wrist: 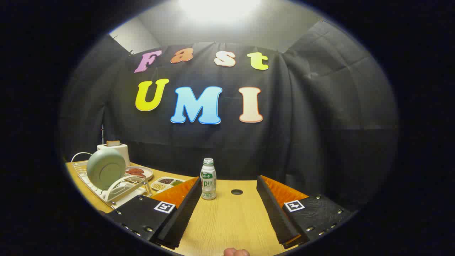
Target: Take the plate from the dish rack, then take the spoon from the basket and place it into the plate.
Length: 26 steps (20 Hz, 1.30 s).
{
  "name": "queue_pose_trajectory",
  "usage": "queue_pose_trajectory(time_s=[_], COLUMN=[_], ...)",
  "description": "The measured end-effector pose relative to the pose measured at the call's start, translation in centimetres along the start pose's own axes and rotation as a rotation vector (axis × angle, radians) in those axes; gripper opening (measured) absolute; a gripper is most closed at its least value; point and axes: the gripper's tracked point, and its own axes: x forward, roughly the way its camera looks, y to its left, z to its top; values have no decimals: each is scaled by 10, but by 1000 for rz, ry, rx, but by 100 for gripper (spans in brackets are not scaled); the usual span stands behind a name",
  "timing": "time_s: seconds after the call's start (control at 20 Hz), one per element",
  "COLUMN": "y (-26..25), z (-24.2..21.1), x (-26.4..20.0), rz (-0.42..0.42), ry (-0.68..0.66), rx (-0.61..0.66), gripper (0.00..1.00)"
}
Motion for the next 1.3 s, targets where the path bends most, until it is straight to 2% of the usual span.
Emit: queue_pose_trajectory(time_s=[0.3, 0.5, 0.85, 1.0, 1.3], y=[45, 76, 119, 140, 200], z=[88, 113, 125, 125, 106], x=[-29, -35, -29, -24, -4], rz=[-7, -6, 4, 34, 146], ry=[-29, -19, 21, 51, 250], rx=[36, 69, 78, 100, 147], gripper=[96, 96, 96, 96, 96])
